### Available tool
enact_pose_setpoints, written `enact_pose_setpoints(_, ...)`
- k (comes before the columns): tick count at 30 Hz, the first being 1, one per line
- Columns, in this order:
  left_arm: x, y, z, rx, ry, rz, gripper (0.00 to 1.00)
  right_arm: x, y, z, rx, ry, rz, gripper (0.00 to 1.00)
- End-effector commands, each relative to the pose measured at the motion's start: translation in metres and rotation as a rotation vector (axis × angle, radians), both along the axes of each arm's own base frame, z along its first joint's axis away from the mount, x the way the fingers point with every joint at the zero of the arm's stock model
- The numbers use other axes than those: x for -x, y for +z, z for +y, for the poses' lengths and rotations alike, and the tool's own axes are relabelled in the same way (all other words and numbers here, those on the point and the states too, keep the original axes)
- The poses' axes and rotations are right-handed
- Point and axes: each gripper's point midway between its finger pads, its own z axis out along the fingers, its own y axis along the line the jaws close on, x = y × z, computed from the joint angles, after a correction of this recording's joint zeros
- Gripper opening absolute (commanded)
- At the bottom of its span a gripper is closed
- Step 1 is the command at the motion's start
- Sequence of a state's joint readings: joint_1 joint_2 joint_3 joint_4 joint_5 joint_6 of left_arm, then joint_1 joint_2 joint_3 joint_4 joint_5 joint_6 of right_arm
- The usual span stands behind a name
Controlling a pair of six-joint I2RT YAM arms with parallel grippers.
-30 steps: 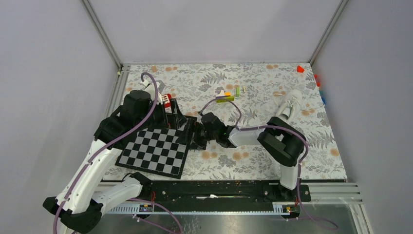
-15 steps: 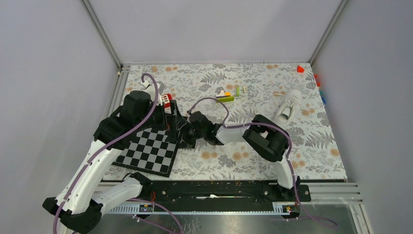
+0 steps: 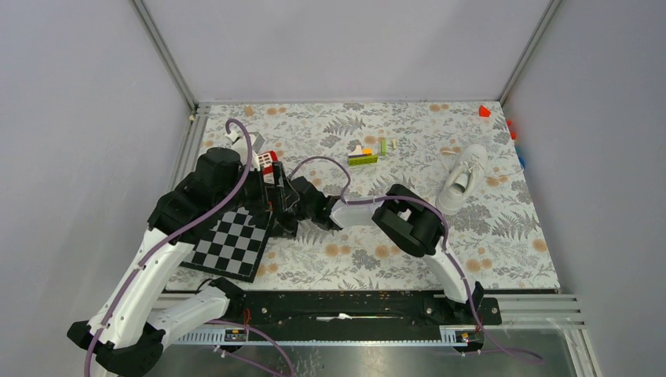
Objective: Tie the shoes
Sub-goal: Move the shoe to the center of the board.
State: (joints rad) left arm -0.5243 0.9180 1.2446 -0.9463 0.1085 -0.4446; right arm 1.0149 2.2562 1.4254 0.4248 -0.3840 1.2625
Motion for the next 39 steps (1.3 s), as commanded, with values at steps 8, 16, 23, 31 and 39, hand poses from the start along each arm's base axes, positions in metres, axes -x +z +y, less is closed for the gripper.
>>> enact_pose_setpoints(8, -0.001, 0.026, -0.008, 0.076, -0.040, -0.093, 0.99, 0.004, 0.029, -0.032, 0.013, -0.017, -0.054, 1.00)
enact_pose_setpoints(16, -0.009, 0.035, -0.013, 0.087, -0.043, -0.122, 0.99, -0.013, 0.046, -0.133, 0.181, -0.087, -0.228, 1.00)
enact_pose_setpoints(23, -0.023, 0.021, -0.035, 0.151, -0.069, -0.074, 0.99, -0.031, 0.087, -0.348, 0.755, -0.346, -0.542, 1.00)
enact_pose_setpoints(31, -0.032, 0.013, -0.063, 0.243, -0.116, 0.005, 0.99, -0.030, 0.106, -0.521, 1.023, -0.749, -0.368, 0.99)
enact_pose_setpoints(39, -0.029, 0.010, -0.058, 0.253, -0.081, 0.004, 0.99, -0.056, 0.084, -0.573, 0.977, -0.861, -0.115, 0.79)
